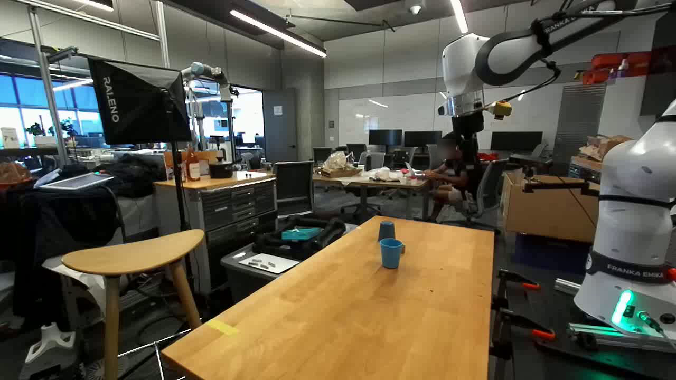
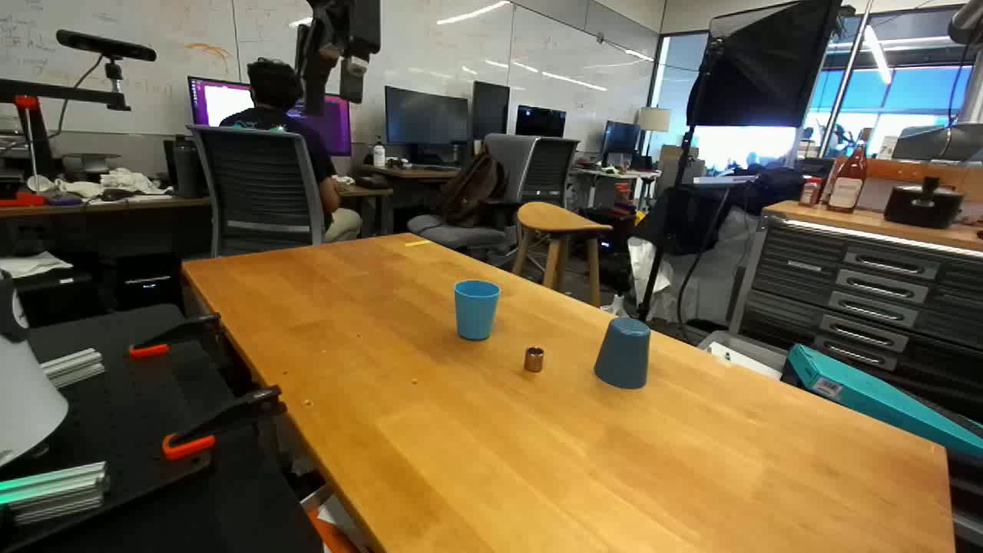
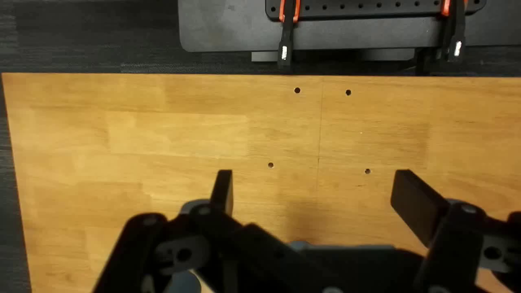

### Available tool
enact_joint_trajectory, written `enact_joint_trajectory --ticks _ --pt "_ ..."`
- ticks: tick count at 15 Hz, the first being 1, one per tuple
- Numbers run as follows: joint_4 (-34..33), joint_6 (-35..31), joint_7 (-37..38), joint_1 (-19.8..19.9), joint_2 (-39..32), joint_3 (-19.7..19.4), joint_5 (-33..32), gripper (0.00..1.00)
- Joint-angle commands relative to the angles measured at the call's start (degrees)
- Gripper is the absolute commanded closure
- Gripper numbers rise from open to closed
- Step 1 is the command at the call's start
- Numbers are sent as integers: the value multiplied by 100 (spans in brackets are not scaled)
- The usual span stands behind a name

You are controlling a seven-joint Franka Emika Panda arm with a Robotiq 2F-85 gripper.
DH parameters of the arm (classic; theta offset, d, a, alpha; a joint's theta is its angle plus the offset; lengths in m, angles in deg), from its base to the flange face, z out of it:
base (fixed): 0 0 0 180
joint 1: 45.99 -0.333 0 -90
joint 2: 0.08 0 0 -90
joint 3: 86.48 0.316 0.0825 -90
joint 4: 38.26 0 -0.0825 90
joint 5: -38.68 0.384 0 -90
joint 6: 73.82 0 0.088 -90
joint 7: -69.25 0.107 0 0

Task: Pick up the silver metal block from the table and put it in the light blue cup.

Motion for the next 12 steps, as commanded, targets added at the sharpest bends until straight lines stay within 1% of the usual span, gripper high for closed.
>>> enact_joint_trajectory --ticks 1,6,7,8,12 --pt "-18 10 27 -59 -2 -49 -23 0" --pt "-43 10 27 -59 9 -49 -23 0" --pt "-59 -411 404 5 -141 -34 86 0" --pt "-211 -858 658 79 -505 -91 189 0" --pt "-717 -2282 1260 377 -1650 -301 252 0"
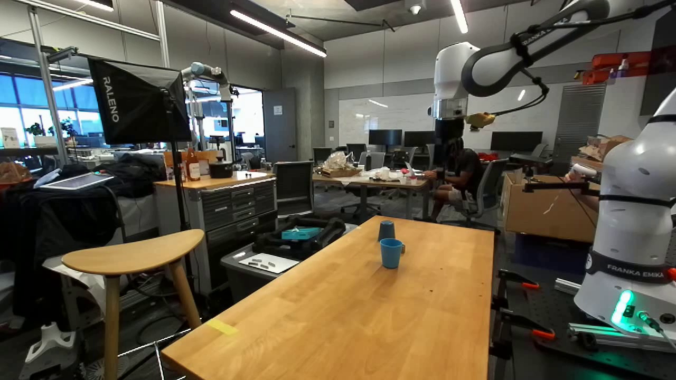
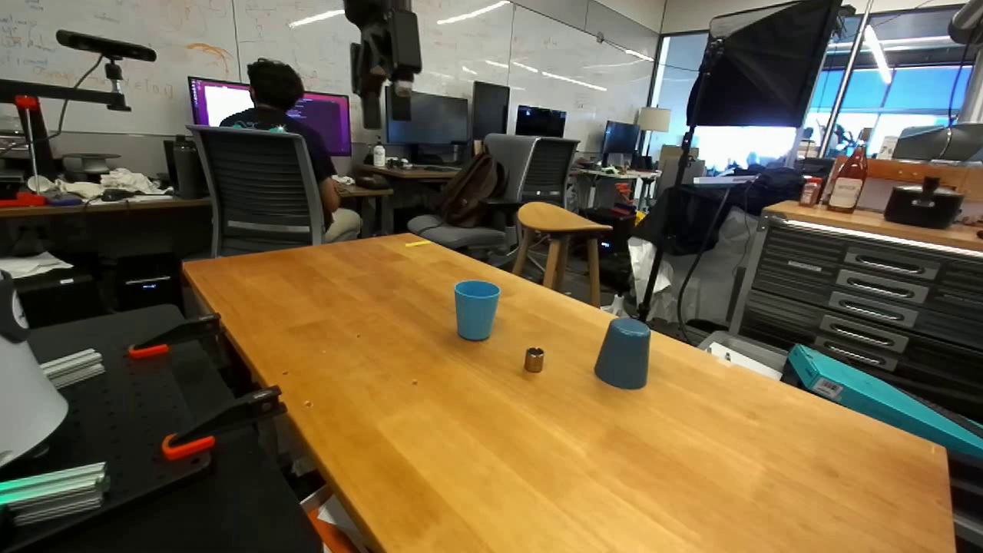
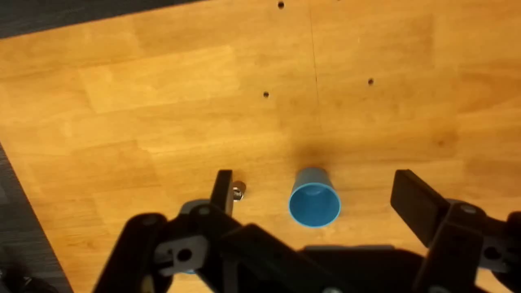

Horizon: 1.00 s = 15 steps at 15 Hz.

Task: Pick up the silver metal block from the table and put it in the light blue cup.

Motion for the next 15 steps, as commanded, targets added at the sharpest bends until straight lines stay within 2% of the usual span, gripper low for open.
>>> enact_joint_trajectory --ticks 1,4,6,7,10,12,15 --pt "-778 -1048 525 342 -1370 -223 141 0" --pt "-1368 -1678 1038 557 -2415 -394 202 0" --pt "-1972 -1377 1370 571 -3136 -491 306 0" --pt "-1217 -1576 1053 505 -2365 -509 141 0" --pt "-1728 -1573 1225 469 -3085 -616 238 0" --pt "-2158 -1618 1614 480 -3743 -685 305 0" --pt "-2464 -1729 1933 479 -4305 -800 478 0"
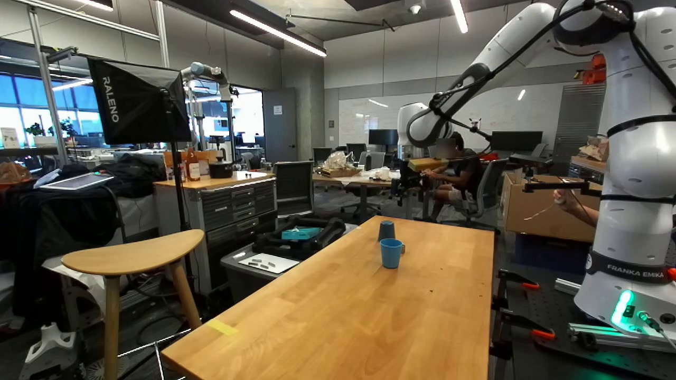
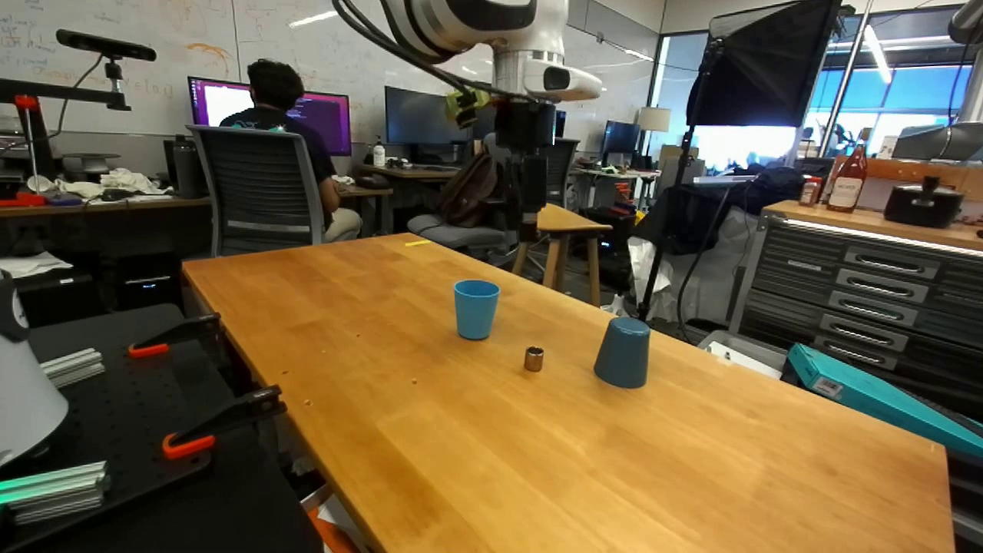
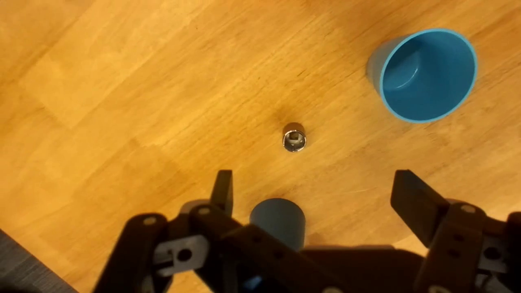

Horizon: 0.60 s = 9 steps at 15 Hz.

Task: Pick up the silver metal block from the table and put it in the light blue cup.

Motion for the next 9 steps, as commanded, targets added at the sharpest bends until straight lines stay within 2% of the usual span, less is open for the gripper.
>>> enact_joint_trajectory --ticks 1,9 --pt "-659 -167 352 -108 -911 -244 331 0" --pt "-1305 -568 480 -192 -2104 -427 815 0"
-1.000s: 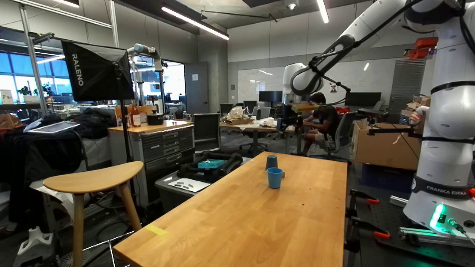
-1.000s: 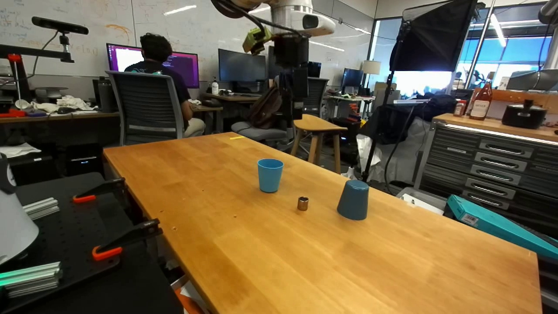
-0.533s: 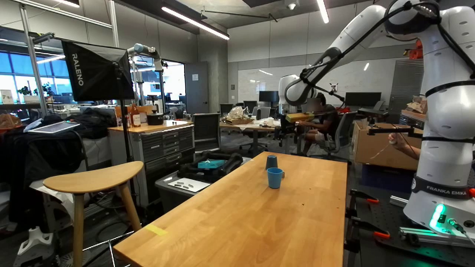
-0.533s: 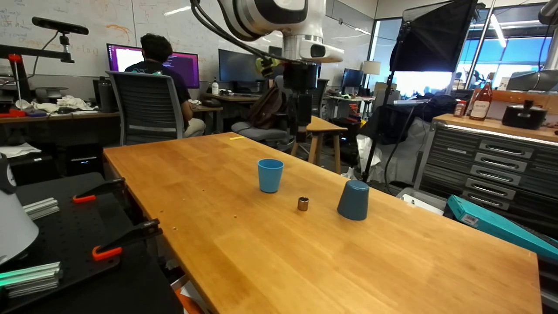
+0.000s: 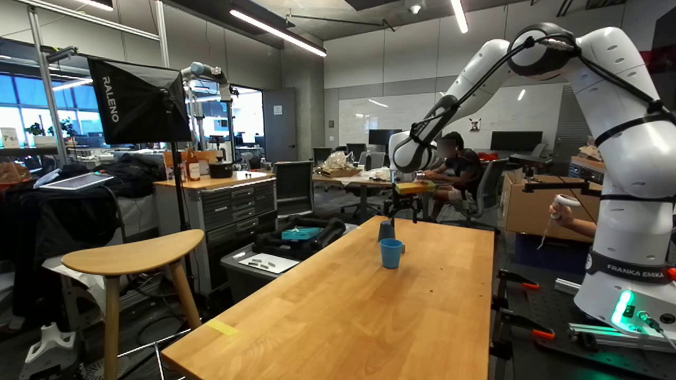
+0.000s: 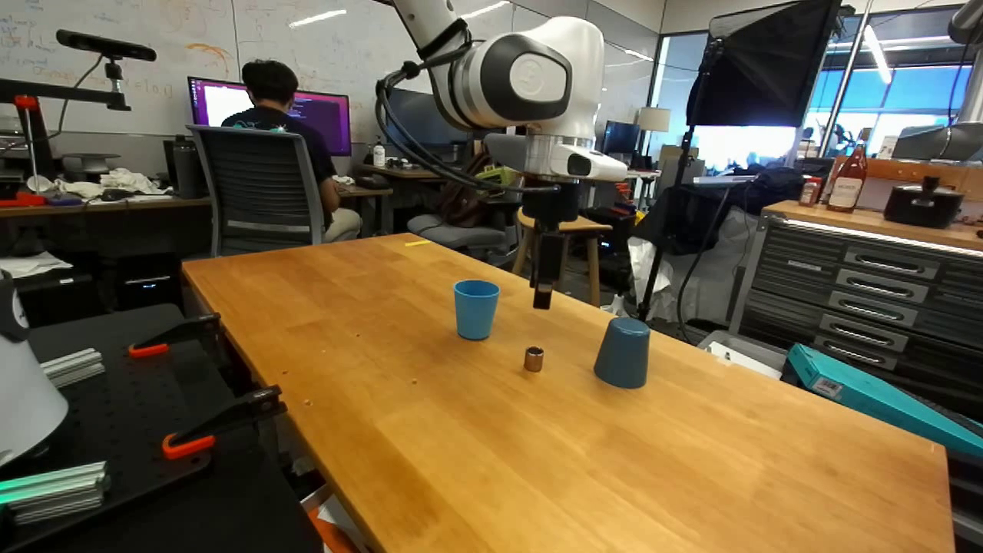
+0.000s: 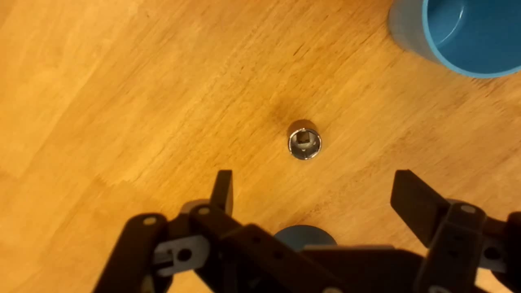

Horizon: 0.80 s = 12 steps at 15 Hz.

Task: Pick up the silver metal block from the table and put it in the light blue cup.

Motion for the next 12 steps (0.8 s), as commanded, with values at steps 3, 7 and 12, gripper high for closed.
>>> enact_joint_trajectory --ticks 3,7,12 --pt "-634 -363 191 -240 -902 -224 314 0" --pt "-793 -520 317 -358 -1279 -260 359 0" --pt "-886 -479 396 -415 -1528 -283 404 0"
